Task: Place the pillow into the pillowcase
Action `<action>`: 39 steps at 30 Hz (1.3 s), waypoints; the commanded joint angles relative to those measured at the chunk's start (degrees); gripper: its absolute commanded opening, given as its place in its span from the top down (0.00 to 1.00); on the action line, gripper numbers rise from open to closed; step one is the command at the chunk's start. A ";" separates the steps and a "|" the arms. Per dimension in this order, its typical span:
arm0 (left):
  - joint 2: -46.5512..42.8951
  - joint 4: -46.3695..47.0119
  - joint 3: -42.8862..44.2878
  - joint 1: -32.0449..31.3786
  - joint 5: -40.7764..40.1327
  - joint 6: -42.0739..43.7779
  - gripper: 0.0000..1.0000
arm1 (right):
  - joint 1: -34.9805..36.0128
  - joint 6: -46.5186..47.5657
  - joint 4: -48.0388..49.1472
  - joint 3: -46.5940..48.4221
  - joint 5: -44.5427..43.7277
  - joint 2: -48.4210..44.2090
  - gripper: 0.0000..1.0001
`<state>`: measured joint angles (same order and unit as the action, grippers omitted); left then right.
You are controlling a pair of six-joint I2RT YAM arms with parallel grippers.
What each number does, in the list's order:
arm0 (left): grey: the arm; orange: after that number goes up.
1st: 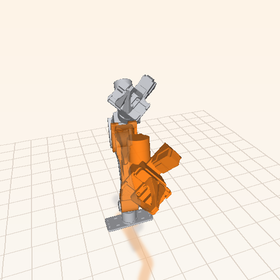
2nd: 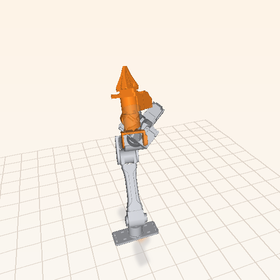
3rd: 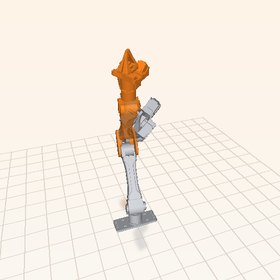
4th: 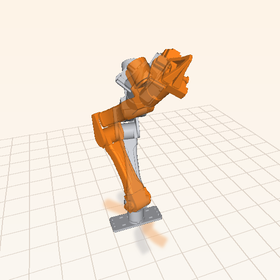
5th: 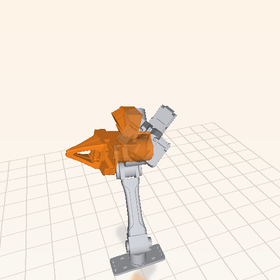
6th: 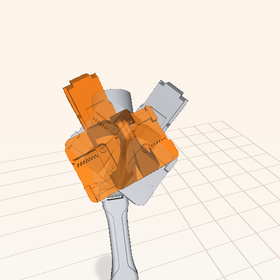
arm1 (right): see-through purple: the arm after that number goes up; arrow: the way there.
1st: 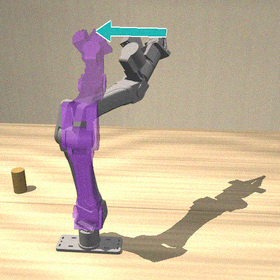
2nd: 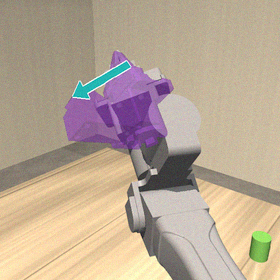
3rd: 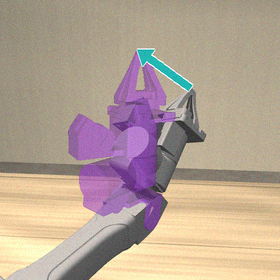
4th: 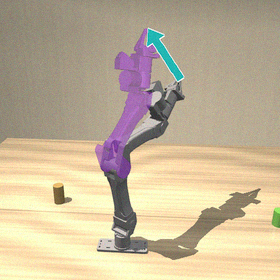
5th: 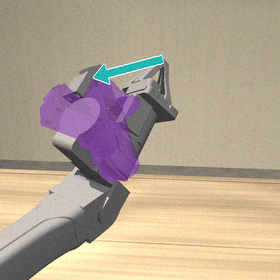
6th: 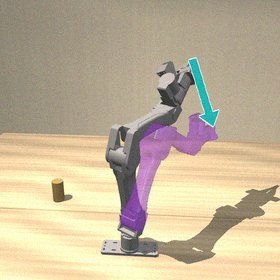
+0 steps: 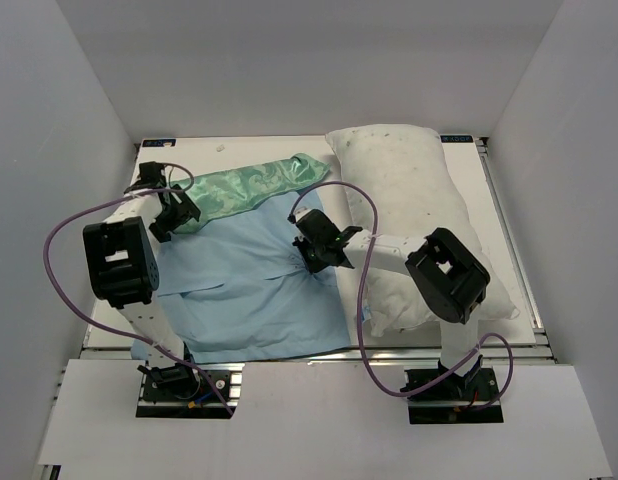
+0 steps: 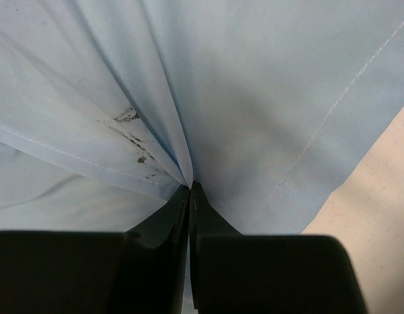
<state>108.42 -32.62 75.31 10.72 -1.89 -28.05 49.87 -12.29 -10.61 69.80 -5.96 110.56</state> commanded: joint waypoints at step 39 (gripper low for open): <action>6.80 -1.65 12.67 -18.02 -10.16 41.50 0.02 | -1.61 -0.71 -14.09 -8.28 0.42 1.15 0.96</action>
<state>115.11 -34.68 87.79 -7.64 -13.10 12.01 49.01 -13.19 -10.31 66.50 -4.71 108.33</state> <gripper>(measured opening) 0.978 0.042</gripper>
